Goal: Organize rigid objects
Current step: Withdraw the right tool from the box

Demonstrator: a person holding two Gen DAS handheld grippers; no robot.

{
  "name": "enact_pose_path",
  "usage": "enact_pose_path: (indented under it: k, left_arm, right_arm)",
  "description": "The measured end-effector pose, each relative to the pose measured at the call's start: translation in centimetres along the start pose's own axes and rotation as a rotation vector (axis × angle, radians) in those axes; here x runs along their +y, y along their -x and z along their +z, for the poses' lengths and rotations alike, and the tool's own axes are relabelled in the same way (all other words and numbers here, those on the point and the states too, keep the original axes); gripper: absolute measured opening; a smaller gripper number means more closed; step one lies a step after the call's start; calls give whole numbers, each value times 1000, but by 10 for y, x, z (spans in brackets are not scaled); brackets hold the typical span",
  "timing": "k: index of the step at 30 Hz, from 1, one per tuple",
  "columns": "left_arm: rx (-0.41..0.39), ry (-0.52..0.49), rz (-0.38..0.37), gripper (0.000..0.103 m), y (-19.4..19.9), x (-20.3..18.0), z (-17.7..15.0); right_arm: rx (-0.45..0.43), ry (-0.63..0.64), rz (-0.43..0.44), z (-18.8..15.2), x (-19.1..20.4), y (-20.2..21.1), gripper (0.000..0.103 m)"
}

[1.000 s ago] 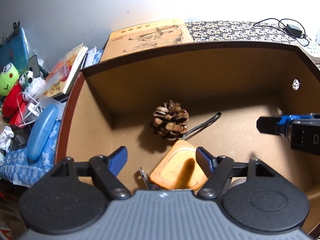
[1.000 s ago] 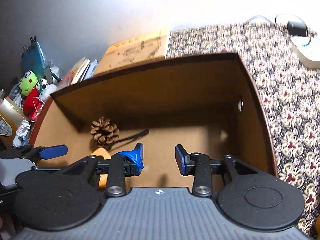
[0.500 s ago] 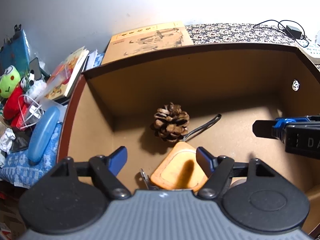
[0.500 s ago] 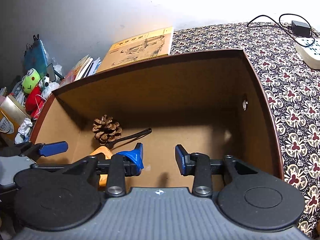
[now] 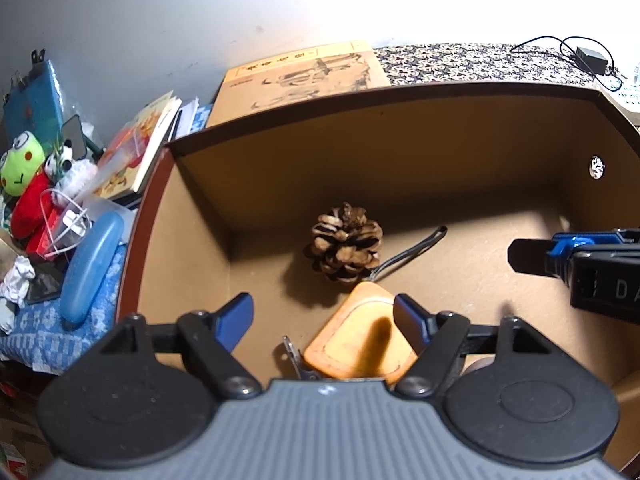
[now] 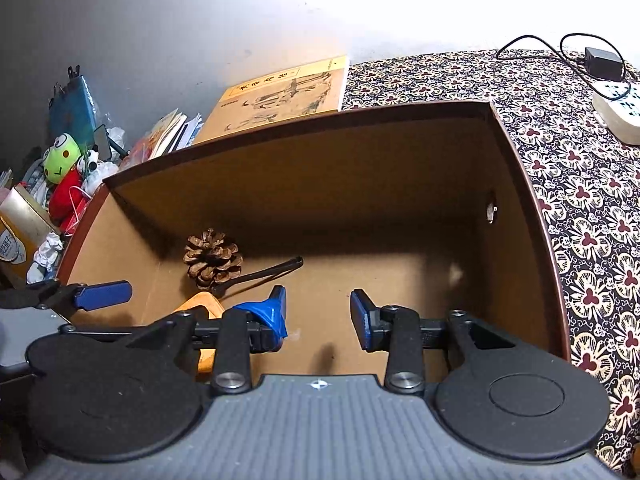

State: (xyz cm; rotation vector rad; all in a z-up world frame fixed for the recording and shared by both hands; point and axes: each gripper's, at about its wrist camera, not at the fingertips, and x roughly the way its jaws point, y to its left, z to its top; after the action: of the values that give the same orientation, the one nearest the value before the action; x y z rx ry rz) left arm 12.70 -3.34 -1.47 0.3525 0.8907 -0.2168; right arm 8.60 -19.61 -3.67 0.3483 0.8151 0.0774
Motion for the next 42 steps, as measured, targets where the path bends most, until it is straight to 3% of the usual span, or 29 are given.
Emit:
enact_pose_path:
  k: [31,42]
  left_arm:
    - [-6,-6,-31,78,-2,1,3]
    - [27,-11,-60,82,-5,1,4]
  right_arm:
    - [36,13,36,3,1,-3,19]
    - [36,8,46,3,0,-3,19]
